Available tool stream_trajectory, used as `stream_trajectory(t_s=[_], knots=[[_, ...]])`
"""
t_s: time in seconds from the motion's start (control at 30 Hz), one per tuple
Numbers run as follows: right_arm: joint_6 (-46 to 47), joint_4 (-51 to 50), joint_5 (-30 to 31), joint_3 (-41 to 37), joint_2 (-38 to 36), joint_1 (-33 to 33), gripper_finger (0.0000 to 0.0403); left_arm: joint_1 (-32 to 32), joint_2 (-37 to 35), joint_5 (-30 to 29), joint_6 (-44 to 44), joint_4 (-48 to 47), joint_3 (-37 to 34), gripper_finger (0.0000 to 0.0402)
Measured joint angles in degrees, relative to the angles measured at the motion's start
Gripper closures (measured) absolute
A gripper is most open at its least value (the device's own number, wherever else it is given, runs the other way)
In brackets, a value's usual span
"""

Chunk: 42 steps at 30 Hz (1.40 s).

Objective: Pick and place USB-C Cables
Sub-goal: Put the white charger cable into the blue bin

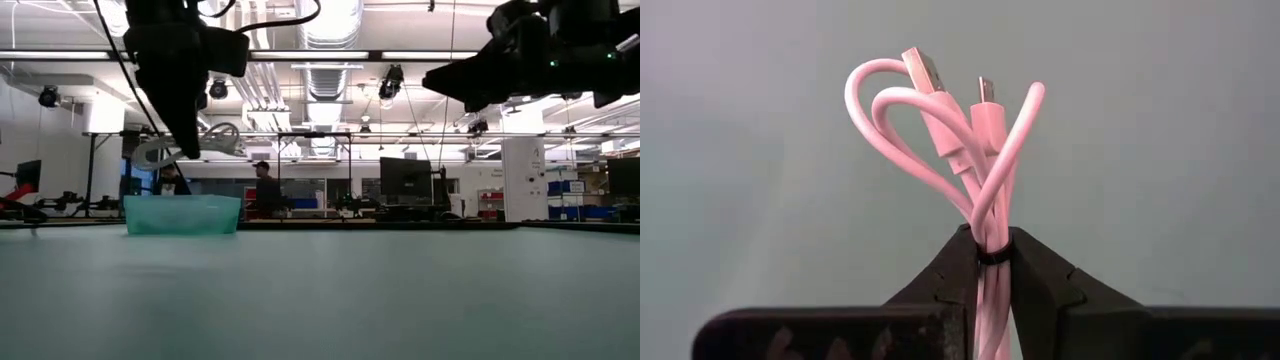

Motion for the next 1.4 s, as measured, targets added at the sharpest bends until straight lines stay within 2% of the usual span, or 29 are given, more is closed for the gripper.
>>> stream_trajectory(t_s=[0.23, 0.53, 0.63, 0.87, 1.03, 1.17, 1.3, 1.4], knots=[[0.7, 0.0, 0.0, -2.4, -4.8, 0.0, 0.0284, 4.2, 0.0, 0.0, 9.0, -4.6, 3.7, 0.0375], [0.3, 0.0, 0.0, -3.0, -7.2, 0.0, 0.0284, 7.3, 0.0, -1.6, 19.0, -7.1, 7.5, 0.0375], [0.0, 0.0, 0.0, -3.1, -7.3, 0.0, 0.0284, 7.1, -0.1, -3.5, 25.8, -3.1, 8.5, 0.0375], [-0.1, -0.1, 0.0, -3.1, -7.1, 0.0, 0.0285, 7.0, -1.3, -3.6, 40.7, 13.0, 8.3, 0.0375], [0.1, -0.1, 0.0, -3.1, -7.1, 0.0, 0.0284, 7.9, -2.5, -4.9, 55.6, 18.2, 8.2, 0.0375], [0.1, -0.1, 0.0, -3.1, -7.1, 0.0, 0.0284, 10.5, -3.5, -9.9, 68.9, 18.4, 8.1, 0.0375], [0.3, -0.1, 0.1, -3.1, -7.1, 0.0, 0.0284, 15.1, -4.2, -19.6, 81.9, 17.7, 7.1, 0.0375], [0.3, -0.1, 0.1, -3.1, -7.0, 0.0, 0.0284, 20.3, -4.1, -25.8, 86.9, 17.3, 6.9, 0.0375]])
